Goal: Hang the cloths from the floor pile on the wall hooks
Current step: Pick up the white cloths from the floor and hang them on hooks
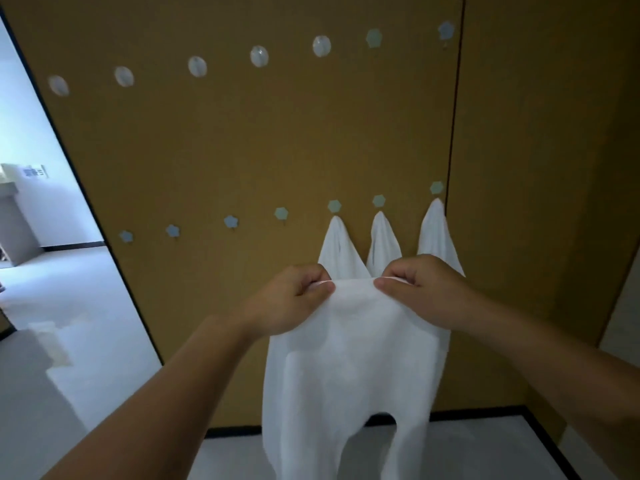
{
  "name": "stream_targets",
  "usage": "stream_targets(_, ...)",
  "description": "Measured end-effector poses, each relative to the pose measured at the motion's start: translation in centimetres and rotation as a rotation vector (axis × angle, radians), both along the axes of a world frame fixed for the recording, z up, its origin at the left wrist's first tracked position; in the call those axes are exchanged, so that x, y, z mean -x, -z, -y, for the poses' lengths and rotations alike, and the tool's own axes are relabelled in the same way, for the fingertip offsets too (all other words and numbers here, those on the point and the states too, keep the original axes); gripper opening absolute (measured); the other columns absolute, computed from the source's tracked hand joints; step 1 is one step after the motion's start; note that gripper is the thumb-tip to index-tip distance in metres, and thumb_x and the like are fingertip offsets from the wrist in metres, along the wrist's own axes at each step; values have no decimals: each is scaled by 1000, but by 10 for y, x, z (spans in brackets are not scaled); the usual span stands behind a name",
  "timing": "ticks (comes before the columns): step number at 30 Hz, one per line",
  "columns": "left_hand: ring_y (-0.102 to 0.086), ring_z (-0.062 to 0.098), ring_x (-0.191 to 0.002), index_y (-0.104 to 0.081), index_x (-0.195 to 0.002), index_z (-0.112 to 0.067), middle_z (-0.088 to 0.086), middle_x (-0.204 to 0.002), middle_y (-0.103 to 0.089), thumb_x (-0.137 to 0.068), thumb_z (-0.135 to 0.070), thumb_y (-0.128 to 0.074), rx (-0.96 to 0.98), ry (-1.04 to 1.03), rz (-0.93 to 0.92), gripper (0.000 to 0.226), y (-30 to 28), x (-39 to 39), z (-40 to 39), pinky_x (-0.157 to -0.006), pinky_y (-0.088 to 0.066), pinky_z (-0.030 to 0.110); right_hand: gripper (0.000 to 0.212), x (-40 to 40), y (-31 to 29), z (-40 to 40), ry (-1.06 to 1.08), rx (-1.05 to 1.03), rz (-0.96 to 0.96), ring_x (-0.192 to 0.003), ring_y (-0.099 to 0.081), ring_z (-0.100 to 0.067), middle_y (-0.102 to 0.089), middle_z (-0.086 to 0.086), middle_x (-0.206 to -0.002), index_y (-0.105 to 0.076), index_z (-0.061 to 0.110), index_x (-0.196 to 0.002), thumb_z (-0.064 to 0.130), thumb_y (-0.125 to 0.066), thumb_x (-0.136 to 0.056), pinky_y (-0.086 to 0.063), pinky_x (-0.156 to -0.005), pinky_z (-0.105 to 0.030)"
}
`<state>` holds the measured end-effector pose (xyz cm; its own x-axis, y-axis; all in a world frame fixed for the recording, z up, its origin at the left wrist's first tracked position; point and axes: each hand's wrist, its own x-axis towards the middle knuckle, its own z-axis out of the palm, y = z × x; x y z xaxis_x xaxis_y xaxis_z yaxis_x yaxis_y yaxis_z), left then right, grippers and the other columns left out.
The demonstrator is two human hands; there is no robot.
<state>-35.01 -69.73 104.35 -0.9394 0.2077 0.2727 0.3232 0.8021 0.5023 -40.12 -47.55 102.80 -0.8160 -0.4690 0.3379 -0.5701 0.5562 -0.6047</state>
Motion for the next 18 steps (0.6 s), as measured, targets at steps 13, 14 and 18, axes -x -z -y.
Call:
stream_targets(13,-54,10,-76,-59,-84,-24,-9,-81,-58,-95,-33,-48,17,-309,16,18,33,160,105,-64,-43,22,22,196,31,121,-183,26,6,-74,-60,-9,-66,5,-75,-66,22,-77,34,-55,-92,-48,-73,-32)
stream_targets(14,-55,11,-77,-59,-84,-24,-7,-81,-58,-95,-34,-47,17,-331,9,19,36,174,109,-66,-44,24,22,212,32,128,-196,27,0,-71,-59,-7,-64,7,-71,-63,26,-73,34,-56,-92,-46,-70,-29)
stream_targets(18,-56,16,-78,-61,-85,-15,1,-83,-61,-95,-31,-48,19,-420,-49,24,44,223,127,-63,-41,21,16,265,36,152,-216,17,-14,-68,-58,-4,-64,10,-71,-66,24,-78,32,-59,-90,-43,-66,-24)
